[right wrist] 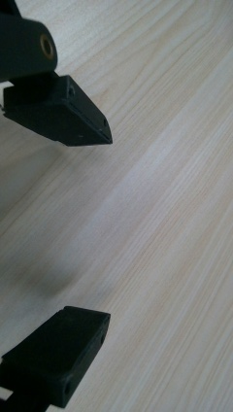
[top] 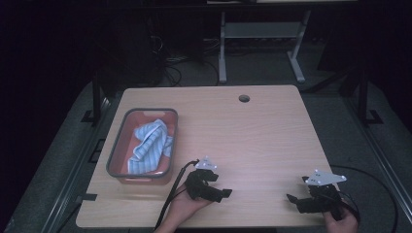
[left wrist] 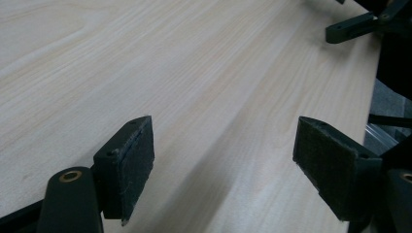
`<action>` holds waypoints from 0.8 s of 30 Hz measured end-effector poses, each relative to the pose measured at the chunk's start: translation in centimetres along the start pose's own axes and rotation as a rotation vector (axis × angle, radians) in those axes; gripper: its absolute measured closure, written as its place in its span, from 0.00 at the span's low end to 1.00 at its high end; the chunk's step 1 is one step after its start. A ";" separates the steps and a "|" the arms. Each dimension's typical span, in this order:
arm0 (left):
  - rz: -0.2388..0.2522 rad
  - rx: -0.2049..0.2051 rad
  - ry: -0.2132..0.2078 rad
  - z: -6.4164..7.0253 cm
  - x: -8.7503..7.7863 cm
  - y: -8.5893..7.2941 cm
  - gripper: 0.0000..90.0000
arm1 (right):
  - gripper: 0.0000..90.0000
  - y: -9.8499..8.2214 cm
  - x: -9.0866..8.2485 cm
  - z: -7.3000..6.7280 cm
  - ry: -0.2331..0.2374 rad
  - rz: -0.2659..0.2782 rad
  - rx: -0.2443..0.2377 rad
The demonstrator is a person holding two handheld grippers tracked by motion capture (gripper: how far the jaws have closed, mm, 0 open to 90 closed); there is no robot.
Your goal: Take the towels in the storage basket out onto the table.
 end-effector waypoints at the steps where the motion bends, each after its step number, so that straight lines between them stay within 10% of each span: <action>1: 0.000 0.000 0.000 0.0 0.0 0.0 0.25 | 0.15 0.0 0.0 0.0 0.000 0.000 0.000; 9: -0.010 0.032 -0.021 1.3 -1.3 1.4 0.25 | 0.15 0.2 -0.1 -0.2 -0.012 0.011 0.002; 24: -0.022 0.026 -0.004 -0.4 -6.2 5.3 0.25 | 0.15 0.2 -0.1 -0.3 -0.007 0.012 -0.001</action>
Point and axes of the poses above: each handheld gripper's, and its own axes: x roughly forward along the jaws, y roughly out of its top, z roughly to its right, the point moved 8 cm from there along x, roughly forward along the jaws, and after that the axes turned 11 degrees about -y, right-handed, at the moved point
